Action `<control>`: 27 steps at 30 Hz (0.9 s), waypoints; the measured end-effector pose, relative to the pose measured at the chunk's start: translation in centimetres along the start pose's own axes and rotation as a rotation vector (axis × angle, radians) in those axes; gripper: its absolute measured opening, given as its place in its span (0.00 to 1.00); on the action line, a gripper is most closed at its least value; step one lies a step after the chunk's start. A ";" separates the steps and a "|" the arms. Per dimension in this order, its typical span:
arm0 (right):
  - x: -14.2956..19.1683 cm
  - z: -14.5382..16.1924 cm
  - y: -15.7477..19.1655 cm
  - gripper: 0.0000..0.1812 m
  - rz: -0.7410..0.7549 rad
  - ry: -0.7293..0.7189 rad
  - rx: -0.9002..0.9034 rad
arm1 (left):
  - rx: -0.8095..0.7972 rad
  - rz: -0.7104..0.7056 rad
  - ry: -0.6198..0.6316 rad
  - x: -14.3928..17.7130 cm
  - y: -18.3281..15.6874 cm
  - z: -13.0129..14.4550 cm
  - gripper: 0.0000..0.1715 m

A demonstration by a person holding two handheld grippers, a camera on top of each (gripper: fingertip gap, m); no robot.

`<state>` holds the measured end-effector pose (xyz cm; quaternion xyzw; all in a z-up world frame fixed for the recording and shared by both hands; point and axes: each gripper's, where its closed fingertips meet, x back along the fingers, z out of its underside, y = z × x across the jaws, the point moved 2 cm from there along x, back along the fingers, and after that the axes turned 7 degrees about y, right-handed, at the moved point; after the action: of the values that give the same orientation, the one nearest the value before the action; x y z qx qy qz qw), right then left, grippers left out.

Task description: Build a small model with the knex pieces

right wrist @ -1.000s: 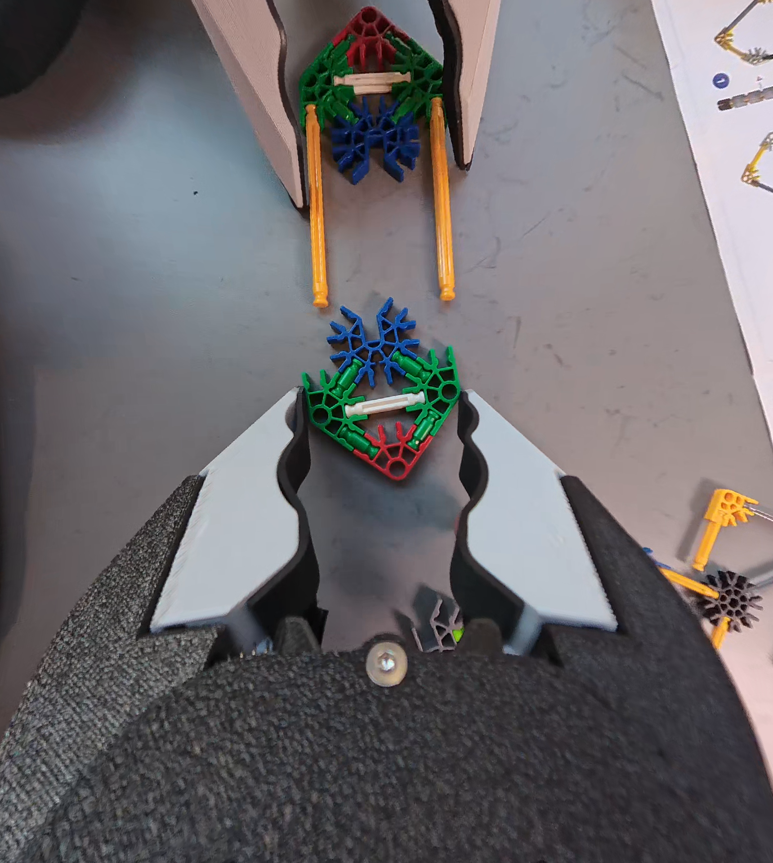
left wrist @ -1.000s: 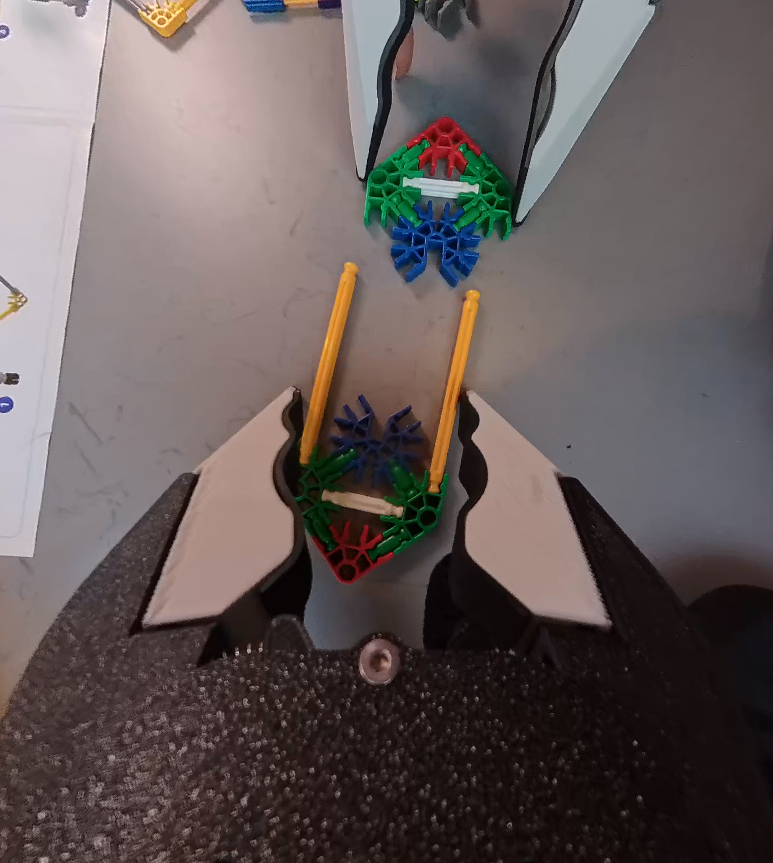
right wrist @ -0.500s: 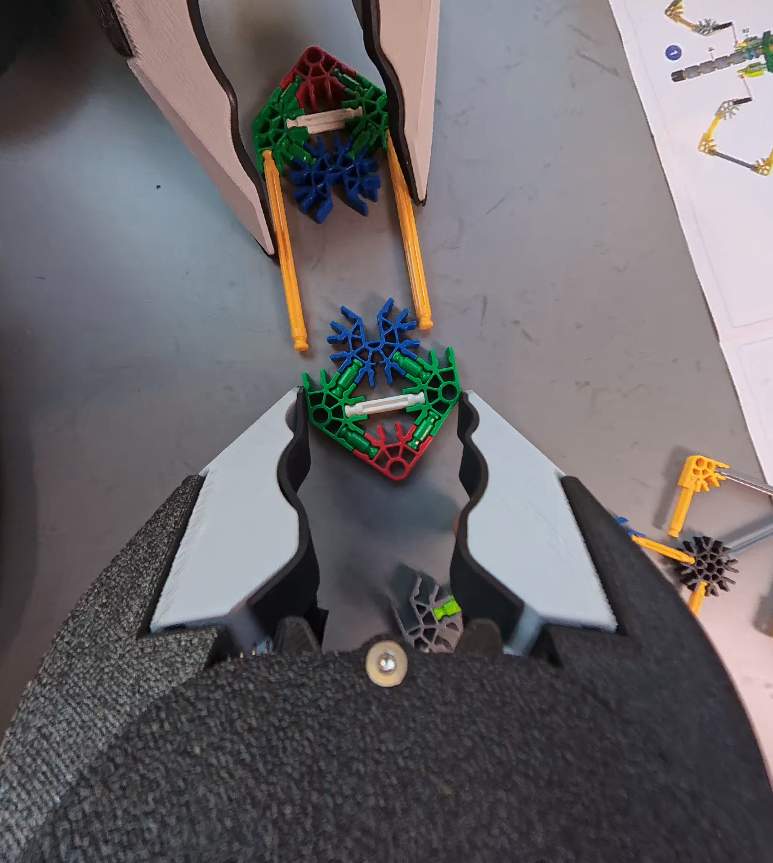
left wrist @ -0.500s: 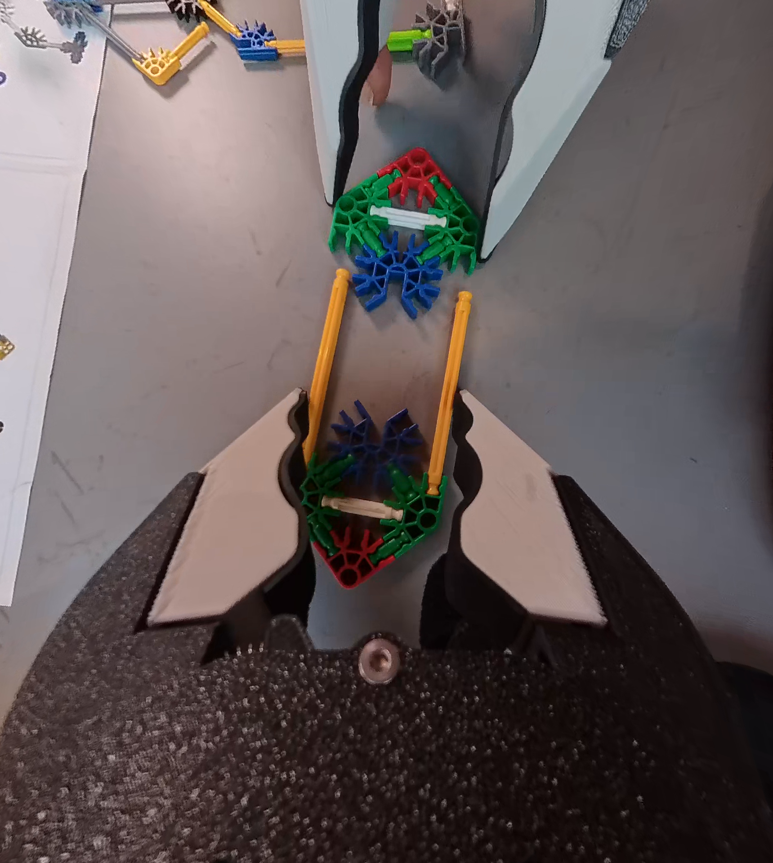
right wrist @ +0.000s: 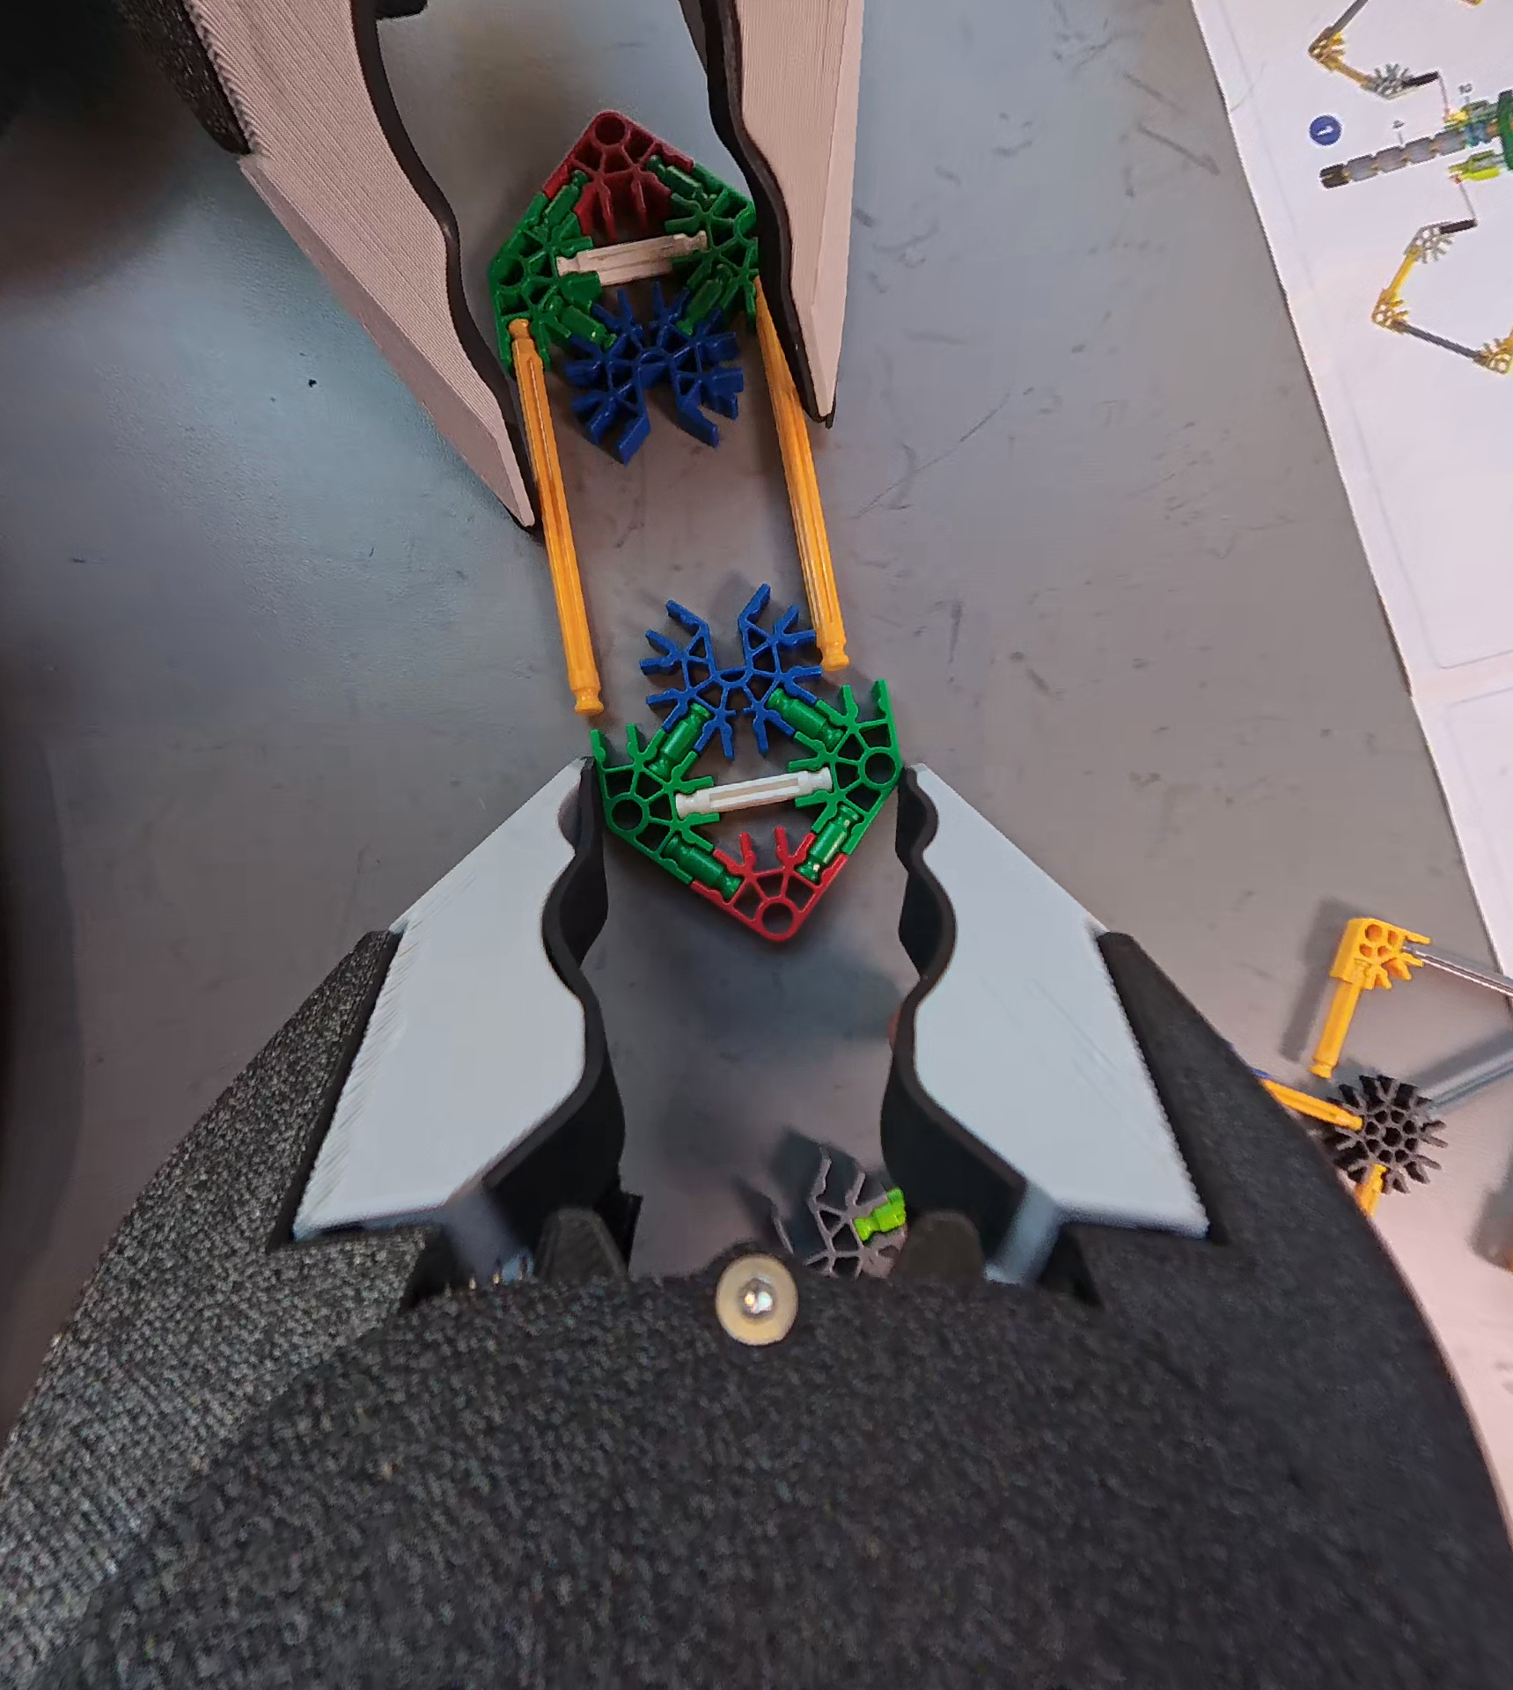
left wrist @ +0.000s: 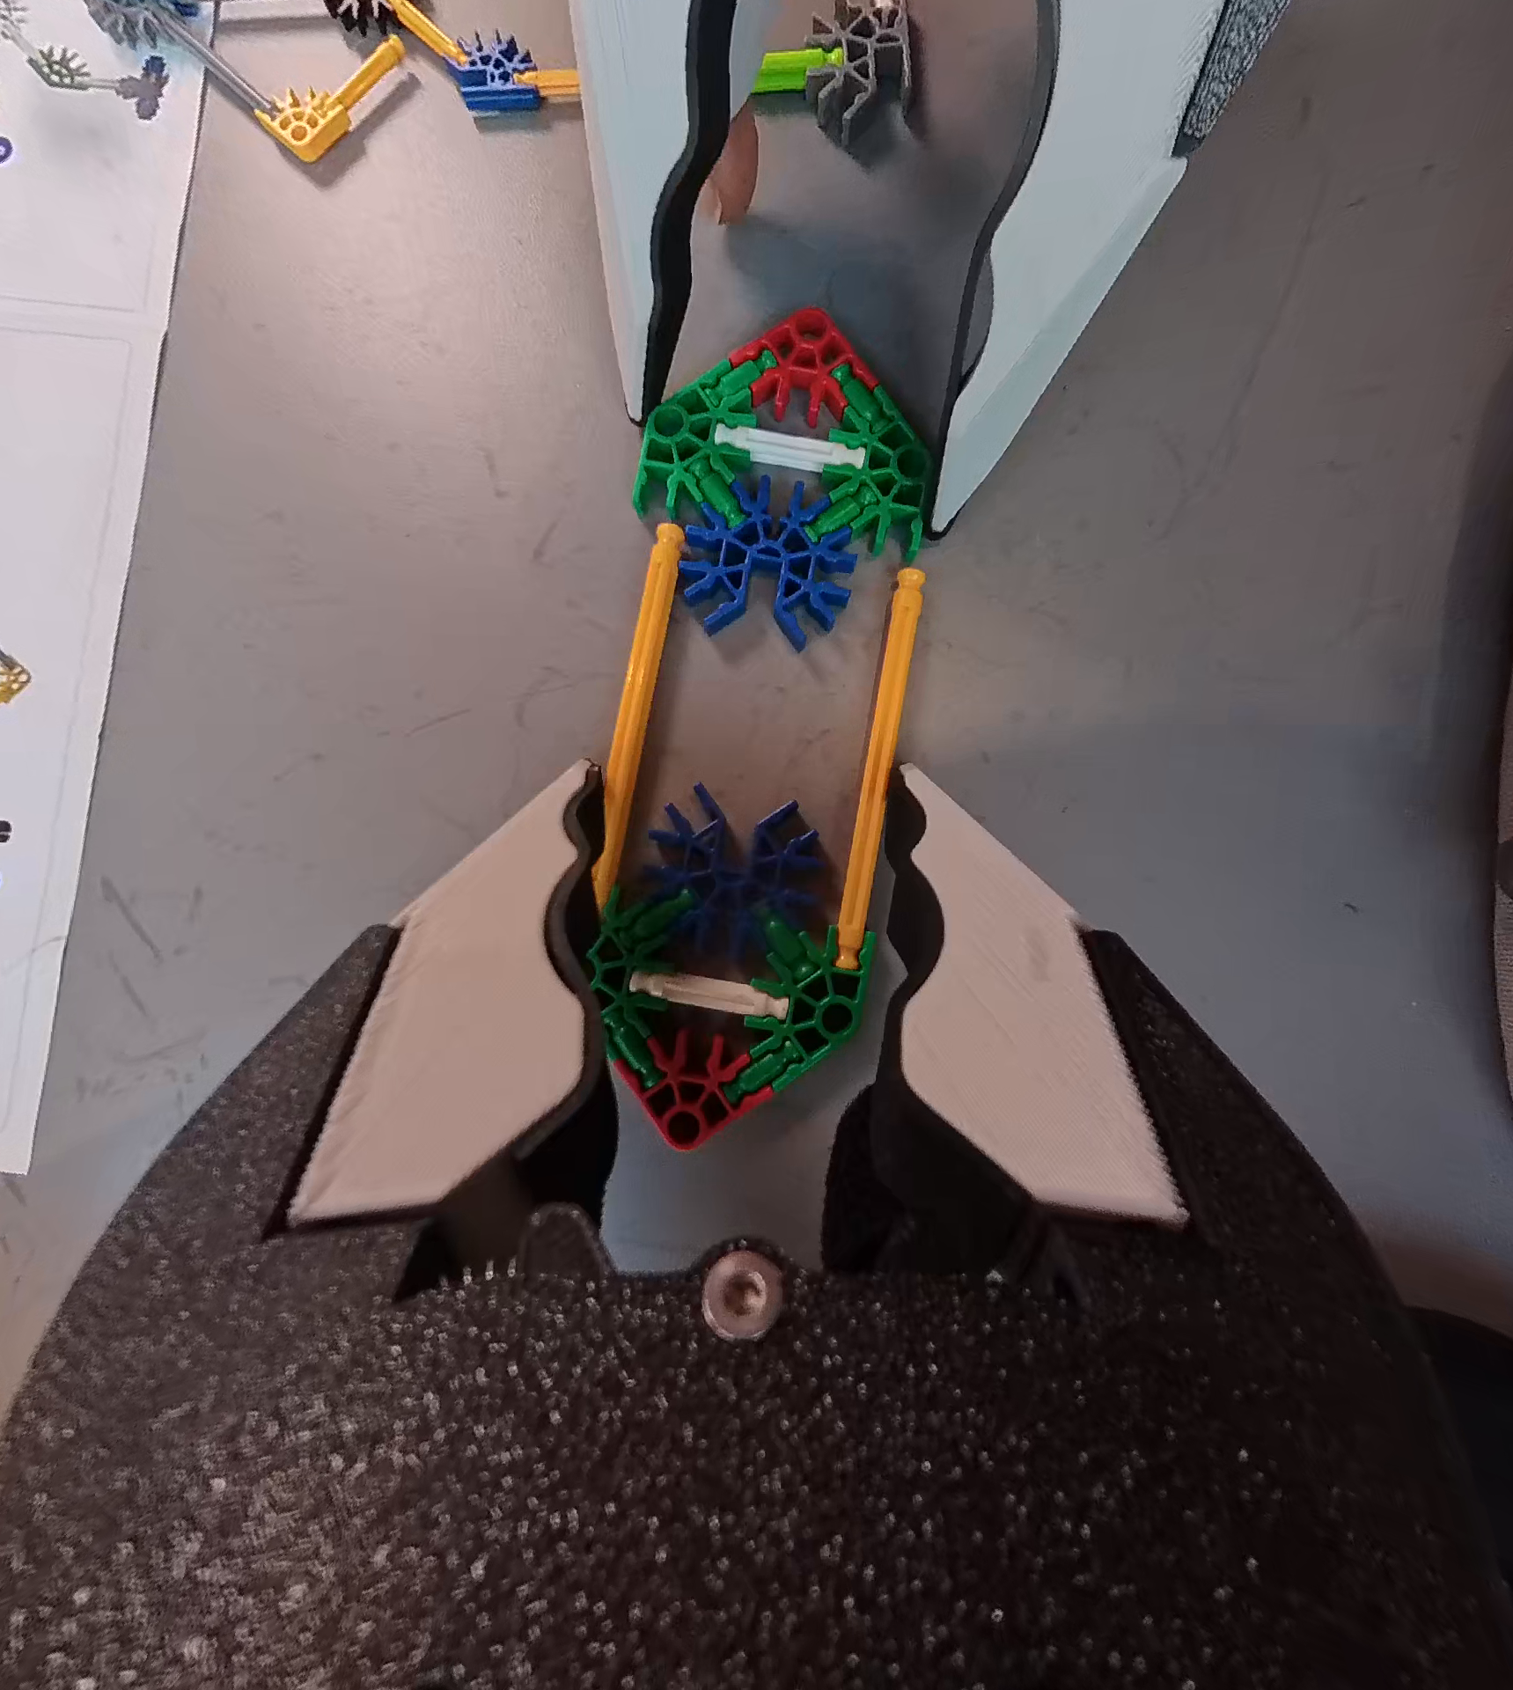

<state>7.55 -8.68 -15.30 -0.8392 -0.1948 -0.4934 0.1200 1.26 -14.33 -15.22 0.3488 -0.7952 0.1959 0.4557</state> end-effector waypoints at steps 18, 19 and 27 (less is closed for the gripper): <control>0.0 -0.1 0.1 0.35 -0.006 -0.023 0.005 | -0.001 0.015 -0.038 -0.1 0.2 -0.1 0.36; 0.0 -0.1 0.1 0.35 -0.004 -0.025 0.005 | -0.001 0.020 -0.047 0.0 0.1 -0.1 0.36; 0.0 -0.1 0.2 0.35 0.002 -0.031 0.004 | 0.000 0.031 -0.077 -0.1 0.0 -0.6 0.36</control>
<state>7.55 -8.85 -15.30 -0.8467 -0.1969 -0.4798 0.1192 1.64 -13.89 -14.97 0.3437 -0.8175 0.1894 0.4215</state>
